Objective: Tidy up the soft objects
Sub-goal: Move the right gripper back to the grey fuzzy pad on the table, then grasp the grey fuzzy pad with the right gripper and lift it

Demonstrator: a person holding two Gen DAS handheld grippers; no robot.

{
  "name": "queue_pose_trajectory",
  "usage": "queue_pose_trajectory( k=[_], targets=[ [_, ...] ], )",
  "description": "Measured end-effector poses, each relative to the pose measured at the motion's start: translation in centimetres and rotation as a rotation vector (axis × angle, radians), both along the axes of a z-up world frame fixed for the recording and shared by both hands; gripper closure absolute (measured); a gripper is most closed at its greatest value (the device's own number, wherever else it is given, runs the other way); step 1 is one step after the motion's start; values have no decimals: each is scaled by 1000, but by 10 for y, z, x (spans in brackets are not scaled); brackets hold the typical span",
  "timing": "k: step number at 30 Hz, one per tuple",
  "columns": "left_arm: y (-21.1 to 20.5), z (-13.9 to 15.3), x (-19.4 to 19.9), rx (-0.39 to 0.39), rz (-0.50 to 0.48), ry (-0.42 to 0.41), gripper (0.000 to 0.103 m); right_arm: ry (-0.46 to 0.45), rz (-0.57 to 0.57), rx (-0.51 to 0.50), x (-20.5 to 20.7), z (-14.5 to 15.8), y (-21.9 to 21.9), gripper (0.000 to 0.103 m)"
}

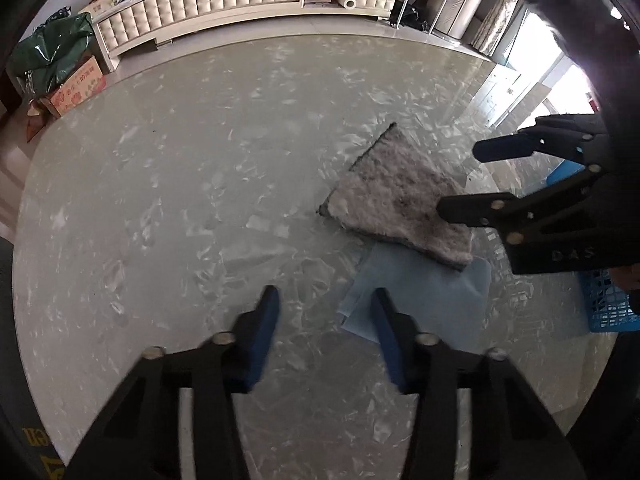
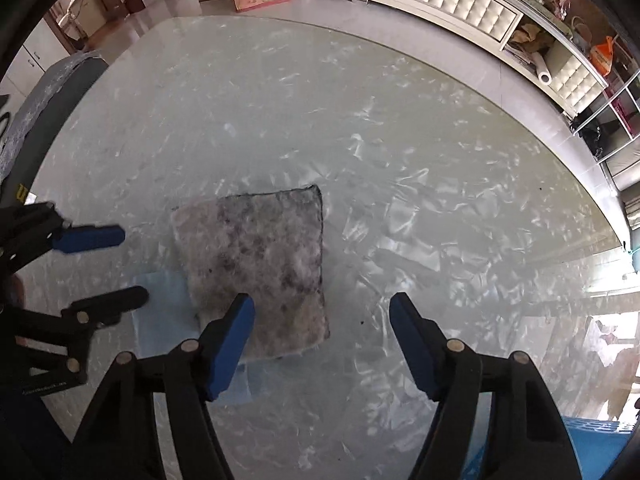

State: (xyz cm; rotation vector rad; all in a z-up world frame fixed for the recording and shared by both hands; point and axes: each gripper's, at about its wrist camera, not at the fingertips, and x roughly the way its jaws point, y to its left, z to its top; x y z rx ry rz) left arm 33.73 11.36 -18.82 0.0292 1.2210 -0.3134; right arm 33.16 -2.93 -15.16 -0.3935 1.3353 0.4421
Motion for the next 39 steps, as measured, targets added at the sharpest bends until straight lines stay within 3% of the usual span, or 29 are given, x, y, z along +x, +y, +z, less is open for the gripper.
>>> queue_pose_trajectory(
  k=[5,8,10,13,16,26,39],
  targets=[
    [-2,0,-1,-40,-3,29,95,27,-1,39,2,-3,3,50],
    [-2,-2,-3,-50,-3,36,97,31,2,65,2,-4,4,58],
    [-3,-2,-5,-57,-5,39,100,35,19,89,-2,-3,8,74],
    [-2,-3,-7,-85,0,51,101,38,32,100,-10,-4,15,85],
    [0,-4,-10,-99,3,56,102,45,20,100,-13,-5,19,90],
    [3,8,-33,-86,-42,20,102,-15,-47,90,-45,27,-5,91],
    [0,63,-70,-89,-66,-60,102,-82,-86,155,-82,96,-54,91]
  ],
)
